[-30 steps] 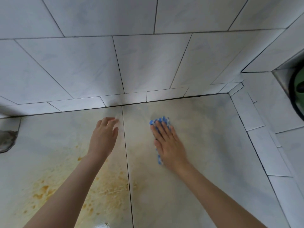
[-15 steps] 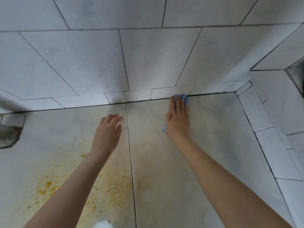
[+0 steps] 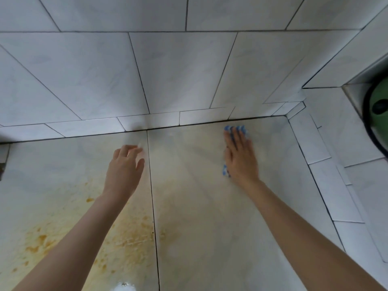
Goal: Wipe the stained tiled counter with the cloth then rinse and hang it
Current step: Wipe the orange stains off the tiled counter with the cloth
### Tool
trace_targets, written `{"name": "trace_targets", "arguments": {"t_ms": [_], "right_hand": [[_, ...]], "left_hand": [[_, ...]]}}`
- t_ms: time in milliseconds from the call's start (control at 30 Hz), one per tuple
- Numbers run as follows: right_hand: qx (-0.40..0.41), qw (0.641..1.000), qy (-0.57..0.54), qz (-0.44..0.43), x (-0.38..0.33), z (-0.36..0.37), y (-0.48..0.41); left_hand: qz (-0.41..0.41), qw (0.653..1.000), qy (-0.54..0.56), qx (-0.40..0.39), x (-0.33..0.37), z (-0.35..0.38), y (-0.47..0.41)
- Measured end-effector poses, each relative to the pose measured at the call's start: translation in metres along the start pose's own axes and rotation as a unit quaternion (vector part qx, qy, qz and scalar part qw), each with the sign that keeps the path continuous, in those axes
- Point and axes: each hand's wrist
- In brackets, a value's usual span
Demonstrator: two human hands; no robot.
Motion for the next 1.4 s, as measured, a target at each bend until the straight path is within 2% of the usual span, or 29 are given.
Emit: {"name": "trace_targets", "arguments": {"t_ms": [100, 200, 333, 567, 733, 933, 1000, 1167, 1400], "right_hand": [[0.010, 0.999, 0.015, 0.043, 0.039, -0.009, 0.004], [-0.011, 0.992, 0.023, 0.125, 0.077, -0.007, 0.005], [0.001, 0.977, -0.024, 0.212, 0.105, -0.013, 0.003], [0.017, 0.974, -0.019, 0.226, 0.103, -0.013, -0.018], [0.019, 0.988, -0.030, 0.152, 0.049, -0.007, -0.032], [-0.010, 0.999, -0.023, -0.037, -0.060, 0.004, -0.039], [0.001, 0.996, -0.034, -0.076, -0.097, 0.006, -0.045], [-0.037, 0.983, -0.009, -0.181, -0.141, 0.014, -0.039], [-0.024, 0.956, -0.070, -0.286, -0.171, 0.018, 0.058]], "left_hand": [[-0.018, 1.000, -0.007, 0.004, 0.006, 0.002, 0.000], [-0.035, 0.999, -0.013, 0.002, 0.011, 0.004, 0.000], [-0.035, 0.999, -0.018, 0.003, 0.011, 0.004, 0.000], [-0.034, 0.999, -0.008, -0.001, 0.010, 0.005, 0.001], [-0.030, 1.000, 0.007, -0.005, 0.006, 0.001, 0.000], [-0.019, 0.999, 0.014, -0.025, 0.002, -0.002, -0.001], [-0.019, 0.999, 0.015, -0.029, -0.001, -0.004, -0.002], [-0.018, 1.000, 0.009, -0.013, -0.010, -0.010, 0.000], [-0.019, 1.000, 0.015, -0.019, -0.015, -0.012, 0.002]]}}
Point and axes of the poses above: each hand's wrist, its own y-axis away from the middle knuckle, its own z-axis out of the palm, x = y × z, and after that the axes turned 13 degrees about -z, right-handed
